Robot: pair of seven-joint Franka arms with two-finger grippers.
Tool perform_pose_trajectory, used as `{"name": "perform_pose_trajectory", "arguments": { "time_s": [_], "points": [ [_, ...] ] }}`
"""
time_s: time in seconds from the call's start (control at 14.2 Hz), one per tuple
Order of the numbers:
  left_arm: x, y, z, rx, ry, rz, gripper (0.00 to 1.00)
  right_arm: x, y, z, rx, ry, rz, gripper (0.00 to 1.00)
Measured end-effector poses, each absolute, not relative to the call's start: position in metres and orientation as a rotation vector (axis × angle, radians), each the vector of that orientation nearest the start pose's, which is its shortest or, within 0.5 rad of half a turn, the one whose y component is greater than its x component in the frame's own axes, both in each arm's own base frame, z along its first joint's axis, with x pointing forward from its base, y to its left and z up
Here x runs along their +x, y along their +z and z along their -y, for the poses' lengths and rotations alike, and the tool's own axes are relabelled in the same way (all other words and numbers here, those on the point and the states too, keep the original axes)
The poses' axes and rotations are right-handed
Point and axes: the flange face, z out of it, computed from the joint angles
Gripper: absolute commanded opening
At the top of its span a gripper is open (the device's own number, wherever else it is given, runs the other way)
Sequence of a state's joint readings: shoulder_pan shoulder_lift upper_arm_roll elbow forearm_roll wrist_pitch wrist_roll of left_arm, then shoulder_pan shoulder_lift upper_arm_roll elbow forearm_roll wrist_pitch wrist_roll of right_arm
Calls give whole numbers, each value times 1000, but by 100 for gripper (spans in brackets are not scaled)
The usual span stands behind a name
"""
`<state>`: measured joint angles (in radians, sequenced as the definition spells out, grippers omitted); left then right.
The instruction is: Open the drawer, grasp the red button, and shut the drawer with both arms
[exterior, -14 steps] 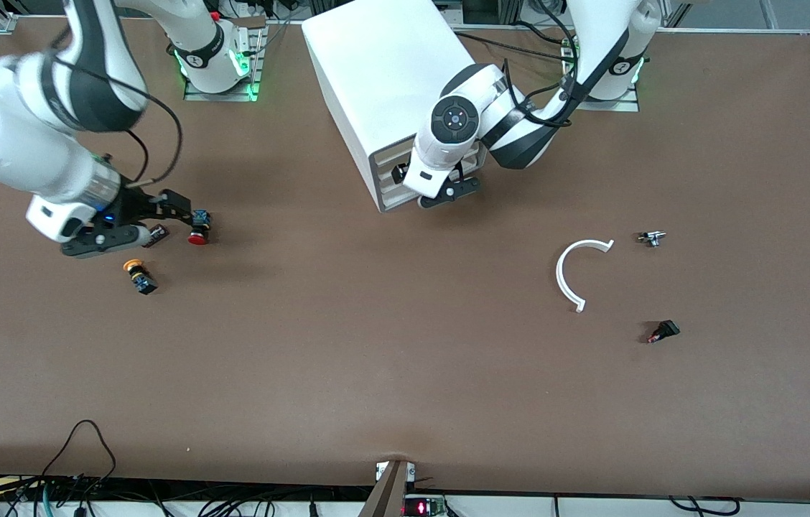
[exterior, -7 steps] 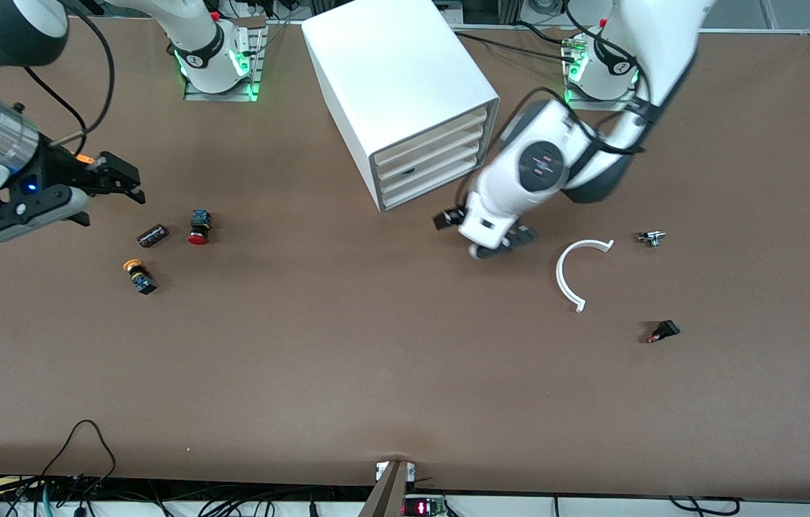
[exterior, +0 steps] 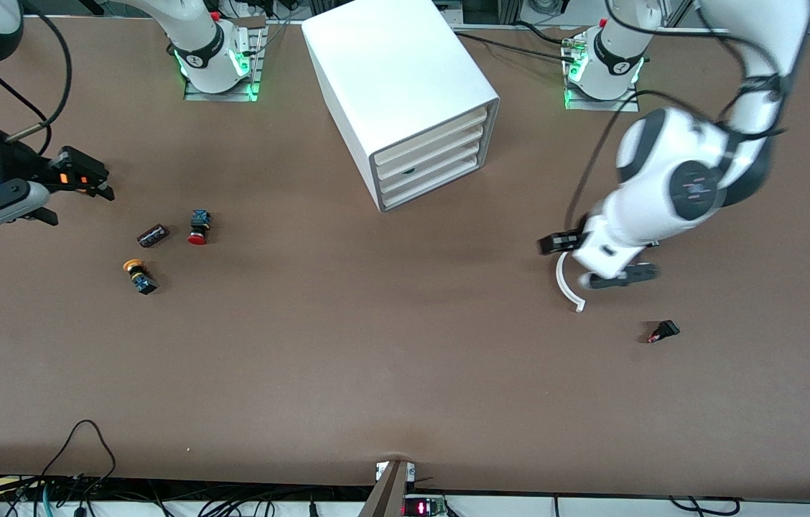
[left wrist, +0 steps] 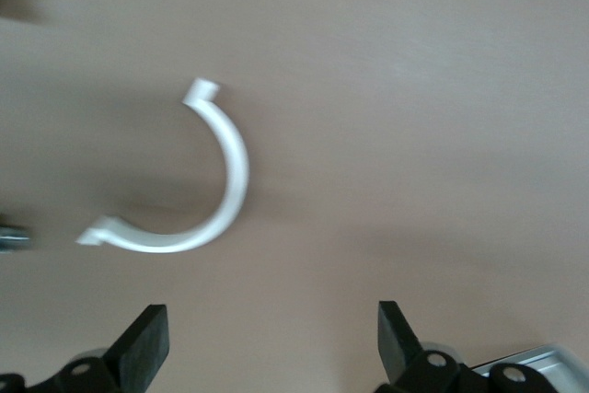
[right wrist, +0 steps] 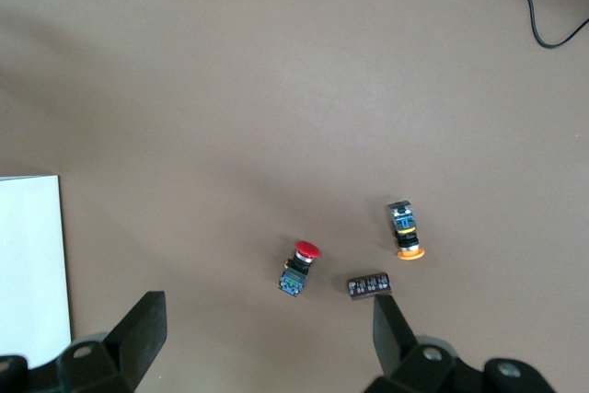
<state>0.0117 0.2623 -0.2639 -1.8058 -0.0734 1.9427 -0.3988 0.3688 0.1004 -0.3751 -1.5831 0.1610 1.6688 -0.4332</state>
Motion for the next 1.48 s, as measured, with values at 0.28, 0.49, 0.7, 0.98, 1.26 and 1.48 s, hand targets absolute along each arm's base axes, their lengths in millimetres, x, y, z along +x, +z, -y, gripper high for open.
{"name": "perform_pose_trajectory", "arguments": {
  "time_s": [0.28, 0.49, 0.7, 0.98, 1.26, 1.48],
  "points": [
    [585, 458, 79, -3193, 169, 289, 100, 580, 582, -9, -2928, 22, 603, 100],
    [568, 502, 52, -3195, 126, 243, 100, 565, 592, -3, -2936, 41, 607, 100],
    [556, 530, 26, -3206, 78, 126, 100, 561, 595, 1, -2973, 42, 619, 100],
    [548, 552, -4, -3172, 12, 62, 100, 564, 596, 3, -3016, 21, 636, 100],
    [533, 581, -9, -3090, -50, 31, 100, 567, 593, 4, -3039, 26, 647, 100],
    [528, 593, -10, -3084, -85, 32, 100, 568, 595, 2, -3051, 13, 657, 100]
  ]
}}
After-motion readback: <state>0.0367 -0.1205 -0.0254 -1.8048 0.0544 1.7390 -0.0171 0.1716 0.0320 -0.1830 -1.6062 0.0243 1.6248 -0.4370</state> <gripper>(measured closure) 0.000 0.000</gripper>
